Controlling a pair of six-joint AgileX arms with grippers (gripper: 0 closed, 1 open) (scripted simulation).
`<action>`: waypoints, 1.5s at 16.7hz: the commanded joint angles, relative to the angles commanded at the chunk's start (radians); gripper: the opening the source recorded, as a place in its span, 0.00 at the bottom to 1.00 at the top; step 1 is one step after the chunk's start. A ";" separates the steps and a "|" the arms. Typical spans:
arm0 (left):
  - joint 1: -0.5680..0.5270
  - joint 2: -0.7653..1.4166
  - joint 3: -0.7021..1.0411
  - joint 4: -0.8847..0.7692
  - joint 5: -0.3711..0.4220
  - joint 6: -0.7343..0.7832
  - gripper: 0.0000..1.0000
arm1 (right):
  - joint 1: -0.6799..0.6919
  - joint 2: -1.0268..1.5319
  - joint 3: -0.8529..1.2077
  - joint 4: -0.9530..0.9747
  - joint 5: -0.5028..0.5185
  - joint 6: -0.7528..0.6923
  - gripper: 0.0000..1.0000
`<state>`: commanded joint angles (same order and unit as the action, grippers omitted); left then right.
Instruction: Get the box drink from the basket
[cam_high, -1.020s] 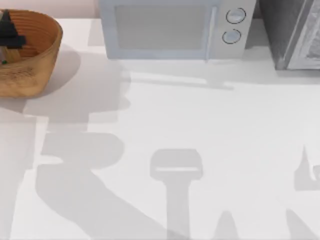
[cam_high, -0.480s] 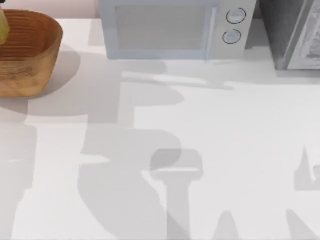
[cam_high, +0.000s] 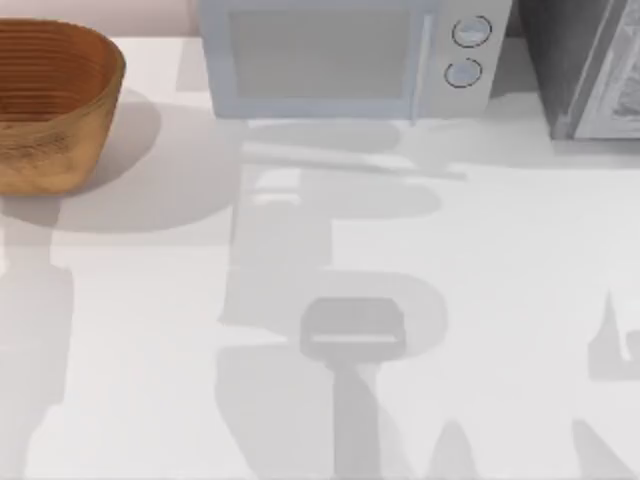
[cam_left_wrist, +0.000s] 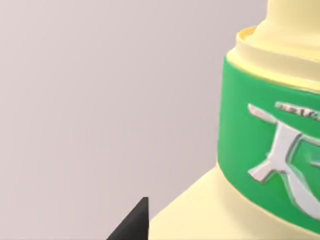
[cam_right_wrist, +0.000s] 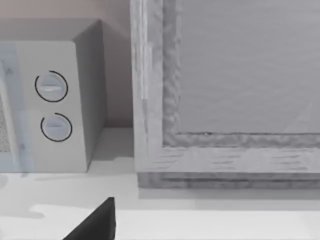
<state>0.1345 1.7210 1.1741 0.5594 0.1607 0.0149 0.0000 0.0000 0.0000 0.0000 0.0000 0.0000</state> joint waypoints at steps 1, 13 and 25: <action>0.000 0.000 0.000 0.000 0.000 0.000 0.00 | 0.000 0.000 0.000 0.000 0.000 0.000 1.00; -0.038 -0.478 -0.332 -0.159 -0.042 -0.013 0.00 | 0.000 0.000 0.000 0.000 0.000 0.000 1.00; -0.123 -1.611 -1.069 -0.507 -0.145 -0.014 0.00 | 0.000 0.000 0.000 0.000 0.000 0.000 1.00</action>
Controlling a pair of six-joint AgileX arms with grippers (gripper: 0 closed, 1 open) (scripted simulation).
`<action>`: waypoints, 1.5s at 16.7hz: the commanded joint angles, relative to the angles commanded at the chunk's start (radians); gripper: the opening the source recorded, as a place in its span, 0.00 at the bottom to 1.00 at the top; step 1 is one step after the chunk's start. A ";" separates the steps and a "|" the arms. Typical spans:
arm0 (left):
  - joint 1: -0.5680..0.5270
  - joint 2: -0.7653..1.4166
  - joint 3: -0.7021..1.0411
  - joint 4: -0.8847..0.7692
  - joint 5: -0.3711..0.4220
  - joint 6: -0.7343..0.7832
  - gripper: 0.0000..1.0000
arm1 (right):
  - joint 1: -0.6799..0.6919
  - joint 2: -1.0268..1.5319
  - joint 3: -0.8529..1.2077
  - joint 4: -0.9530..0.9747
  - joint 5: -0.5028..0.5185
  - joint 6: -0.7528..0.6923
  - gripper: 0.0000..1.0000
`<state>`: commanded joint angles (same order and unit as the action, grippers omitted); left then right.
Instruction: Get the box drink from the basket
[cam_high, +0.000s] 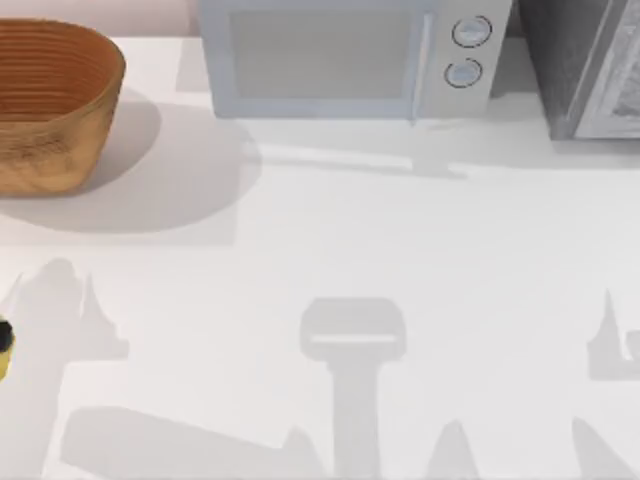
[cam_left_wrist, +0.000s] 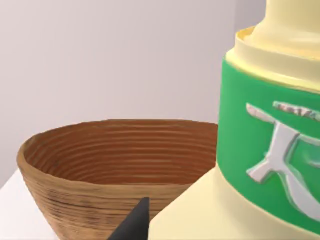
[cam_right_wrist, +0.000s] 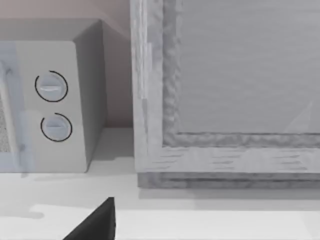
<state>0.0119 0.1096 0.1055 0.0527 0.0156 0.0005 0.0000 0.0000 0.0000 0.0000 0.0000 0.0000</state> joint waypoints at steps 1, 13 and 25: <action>-0.004 -0.043 -0.040 -0.019 -0.006 0.000 0.00 | 0.000 0.000 0.000 0.000 0.000 0.000 1.00; -0.068 -0.003 -0.063 -0.039 -0.105 -0.007 0.00 | 0.000 0.000 0.000 0.000 0.000 0.000 1.00; -0.637 1.066 0.544 0.311 -1.079 -0.069 0.00 | 0.000 0.000 0.000 0.000 0.000 0.000 1.00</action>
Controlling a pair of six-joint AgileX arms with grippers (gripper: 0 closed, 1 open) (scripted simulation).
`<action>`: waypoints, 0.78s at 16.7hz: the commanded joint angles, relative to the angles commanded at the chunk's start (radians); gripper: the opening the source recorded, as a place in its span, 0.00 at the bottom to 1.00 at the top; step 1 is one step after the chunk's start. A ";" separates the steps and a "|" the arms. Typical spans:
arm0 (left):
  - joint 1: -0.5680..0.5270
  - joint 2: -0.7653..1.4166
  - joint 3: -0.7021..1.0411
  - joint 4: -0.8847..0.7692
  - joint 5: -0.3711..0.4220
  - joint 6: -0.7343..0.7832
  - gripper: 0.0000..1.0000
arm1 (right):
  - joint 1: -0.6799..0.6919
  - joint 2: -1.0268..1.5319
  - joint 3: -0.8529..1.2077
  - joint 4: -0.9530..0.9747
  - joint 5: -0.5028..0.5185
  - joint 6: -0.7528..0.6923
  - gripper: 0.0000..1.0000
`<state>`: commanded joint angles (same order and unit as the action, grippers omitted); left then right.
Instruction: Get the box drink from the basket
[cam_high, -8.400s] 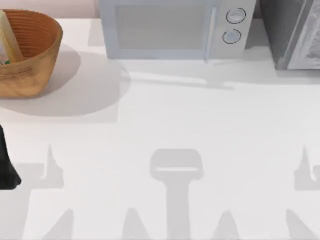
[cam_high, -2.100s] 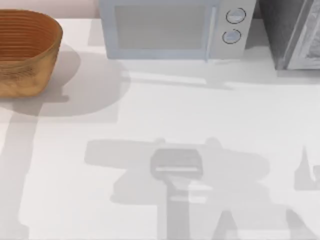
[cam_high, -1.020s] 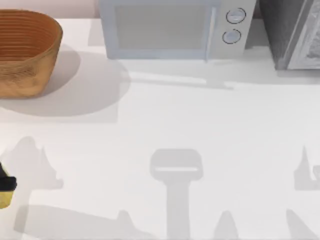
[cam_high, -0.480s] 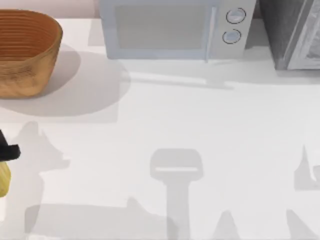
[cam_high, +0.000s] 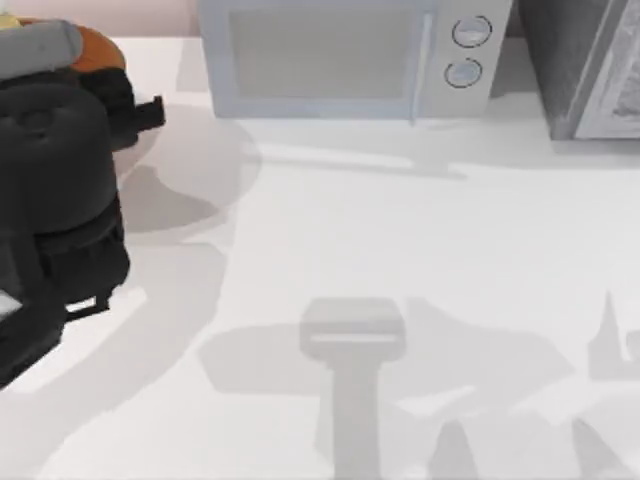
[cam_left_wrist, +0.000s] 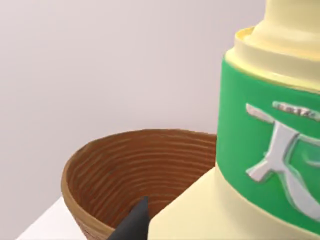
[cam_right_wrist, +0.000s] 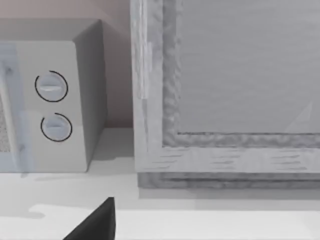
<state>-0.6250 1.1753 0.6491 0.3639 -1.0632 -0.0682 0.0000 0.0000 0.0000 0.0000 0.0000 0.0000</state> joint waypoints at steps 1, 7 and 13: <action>-0.058 0.084 0.062 0.038 -0.080 -0.008 0.00 | 0.000 0.000 0.000 0.000 0.000 0.000 1.00; -0.378 0.551 0.366 0.219 -0.487 -0.045 0.00 | 0.000 0.000 0.000 0.000 0.000 0.000 1.00; -0.596 0.836 0.542 0.321 -0.701 -0.062 0.00 | 0.000 0.000 0.000 0.000 0.000 0.000 1.00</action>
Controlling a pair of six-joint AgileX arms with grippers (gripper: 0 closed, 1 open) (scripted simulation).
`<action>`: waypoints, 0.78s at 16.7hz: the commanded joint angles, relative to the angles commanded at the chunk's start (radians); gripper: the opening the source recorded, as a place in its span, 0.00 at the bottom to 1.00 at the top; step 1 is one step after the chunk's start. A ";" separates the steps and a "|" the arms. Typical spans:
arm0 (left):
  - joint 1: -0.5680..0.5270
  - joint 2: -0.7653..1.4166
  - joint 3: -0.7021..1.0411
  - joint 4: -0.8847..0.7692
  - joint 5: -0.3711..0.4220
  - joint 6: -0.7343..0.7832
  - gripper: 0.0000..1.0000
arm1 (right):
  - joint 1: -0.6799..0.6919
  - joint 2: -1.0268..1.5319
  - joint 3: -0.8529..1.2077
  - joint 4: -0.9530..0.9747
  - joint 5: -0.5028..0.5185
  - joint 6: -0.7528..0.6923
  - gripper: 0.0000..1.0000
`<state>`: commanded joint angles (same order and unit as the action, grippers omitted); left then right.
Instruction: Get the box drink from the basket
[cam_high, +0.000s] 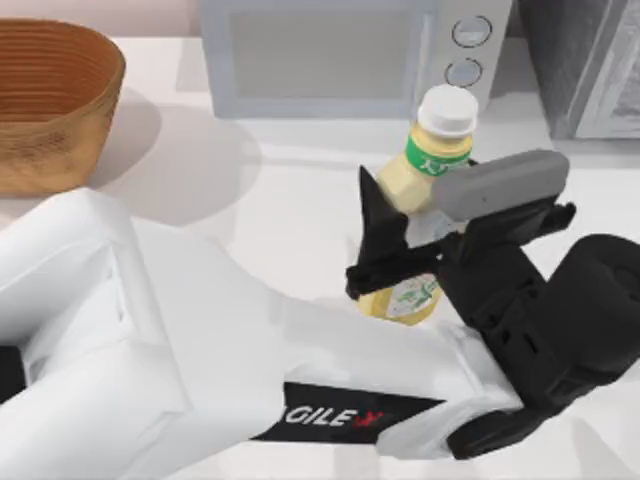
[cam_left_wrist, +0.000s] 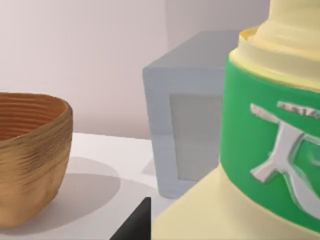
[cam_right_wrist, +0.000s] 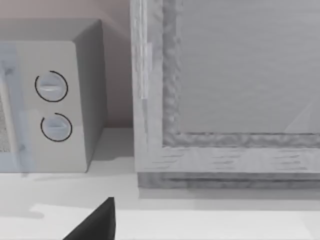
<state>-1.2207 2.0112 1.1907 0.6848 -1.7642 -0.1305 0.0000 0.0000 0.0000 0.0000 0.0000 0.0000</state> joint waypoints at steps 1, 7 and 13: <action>-0.017 0.019 0.013 0.007 -0.013 -0.002 0.00 | 0.000 0.000 0.000 0.000 0.000 0.000 1.00; -0.019 0.103 0.132 -0.165 0.173 0.014 0.00 | 0.000 0.000 0.000 0.000 0.000 0.000 1.00; 0.031 0.105 0.033 -0.043 0.126 -0.050 0.00 | 0.000 0.000 0.000 0.000 0.000 0.000 1.00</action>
<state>-1.1901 2.1161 1.2233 0.6414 -1.6382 -0.1807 0.0000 0.0000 0.0000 0.0000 0.0000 0.0000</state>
